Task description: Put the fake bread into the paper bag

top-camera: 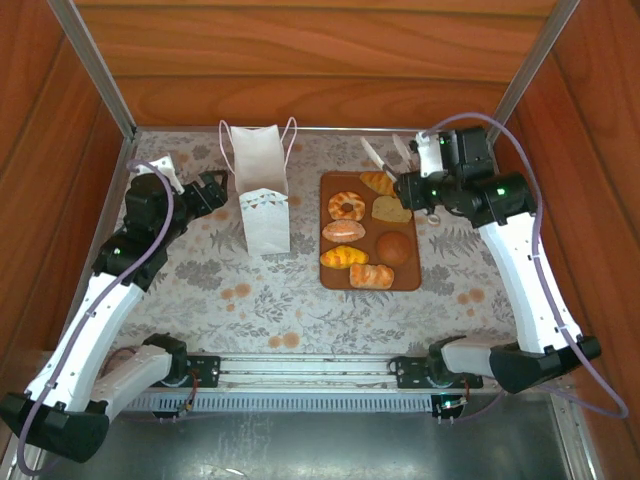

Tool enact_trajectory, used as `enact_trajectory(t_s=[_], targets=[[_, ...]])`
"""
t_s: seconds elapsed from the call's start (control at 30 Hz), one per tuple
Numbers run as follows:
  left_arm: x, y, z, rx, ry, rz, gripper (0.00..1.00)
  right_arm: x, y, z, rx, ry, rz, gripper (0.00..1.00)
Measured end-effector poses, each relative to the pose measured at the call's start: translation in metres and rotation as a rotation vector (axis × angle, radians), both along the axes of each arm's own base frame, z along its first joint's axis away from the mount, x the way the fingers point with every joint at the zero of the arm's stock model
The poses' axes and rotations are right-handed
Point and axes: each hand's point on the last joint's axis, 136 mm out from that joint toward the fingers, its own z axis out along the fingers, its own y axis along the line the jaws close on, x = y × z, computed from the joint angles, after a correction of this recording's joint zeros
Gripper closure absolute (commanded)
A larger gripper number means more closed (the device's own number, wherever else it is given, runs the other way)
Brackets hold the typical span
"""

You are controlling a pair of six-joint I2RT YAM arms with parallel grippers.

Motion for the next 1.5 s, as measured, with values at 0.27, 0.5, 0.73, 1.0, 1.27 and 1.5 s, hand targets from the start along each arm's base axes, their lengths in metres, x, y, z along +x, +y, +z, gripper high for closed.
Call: enact_trajectory(t_s=[0.27, 0.5, 0.73, 1.0, 1.27, 1.5], targets=[[-0.007, 0.009, -0.036, 0.034, 0.07, 0.036, 0.06, 0.019, -0.034, -0.061, -0.245, 0.132, -0.058, 0.43], [-0.008, 0.01, -0.04, 0.041, 0.079, 0.041, 0.05, 0.053, -0.047, -0.114, -0.475, 0.242, -0.014, 0.43], [-0.004, 0.009, -0.047, 0.053, 0.102, 0.039, 0.05, 0.09, -0.045, -0.15, -0.605, 0.291, 0.064, 0.39], [-0.002, 0.009, -0.05, 0.068, 0.113, 0.04, 0.05, 0.114, -0.037, -0.175, -0.648, 0.301, 0.142, 0.36], [0.002, 0.009, -0.048, 0.076, 0.117, 0.04, 0.05, 0.131, -0.038, -0.184, -0.655, 0.297, 0.157, 0.33], [0.007, 0.009, -0.041, 0.084, 0.107, 0.046, 0.05, 0.142, -0.046, -0.192, -0.624, 0.311, 0.14, 0.32]])
